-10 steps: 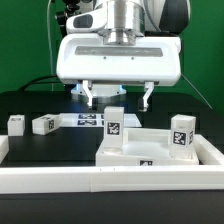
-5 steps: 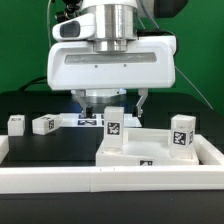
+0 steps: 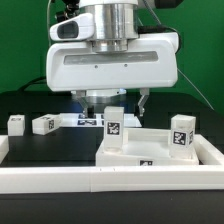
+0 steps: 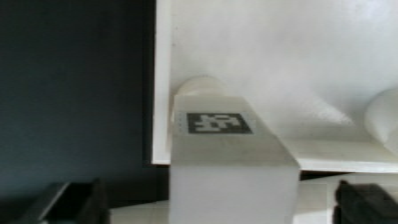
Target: Assemble square table
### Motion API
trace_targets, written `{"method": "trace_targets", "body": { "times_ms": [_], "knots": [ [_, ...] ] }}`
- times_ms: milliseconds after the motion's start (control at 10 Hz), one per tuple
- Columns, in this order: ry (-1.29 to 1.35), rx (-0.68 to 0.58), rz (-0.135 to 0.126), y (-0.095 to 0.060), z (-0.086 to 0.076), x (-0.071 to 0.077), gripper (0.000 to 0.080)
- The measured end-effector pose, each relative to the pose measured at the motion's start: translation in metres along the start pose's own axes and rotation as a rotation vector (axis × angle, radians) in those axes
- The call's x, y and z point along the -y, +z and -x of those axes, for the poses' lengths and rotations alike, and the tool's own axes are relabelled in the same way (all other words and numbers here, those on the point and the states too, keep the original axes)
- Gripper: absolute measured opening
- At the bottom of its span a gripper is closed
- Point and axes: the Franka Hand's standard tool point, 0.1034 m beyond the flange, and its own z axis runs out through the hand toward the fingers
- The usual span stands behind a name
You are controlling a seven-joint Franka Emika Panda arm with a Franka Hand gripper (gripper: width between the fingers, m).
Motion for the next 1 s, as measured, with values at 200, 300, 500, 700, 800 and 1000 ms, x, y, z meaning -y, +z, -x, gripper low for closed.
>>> {"method": "trace_targets", "body": {
  "times_ms": [200,300,500,700,800,1000],
  "knots": [
    [0.000,0.000,0.000,0.0001,0.0001,-0.0003,0.0377],
    [0.001,0.000,0.000,0.0001,0.0000,-0.0003,0.0289],
    [0.021,0.000,-0.001,0.0001,0.0000,-0.0003,0.0289],
    [0.059,0.000,-0.001,0.0001,0.0000,-0.0002,0.0289],
    [0.166,0.000,-0.003,0.0004,0.0002,0.0001,0.0289],
    [0.403,0.004,-0.014,0.0010,0.0008,0.0006,0.0290]
  ]
}}
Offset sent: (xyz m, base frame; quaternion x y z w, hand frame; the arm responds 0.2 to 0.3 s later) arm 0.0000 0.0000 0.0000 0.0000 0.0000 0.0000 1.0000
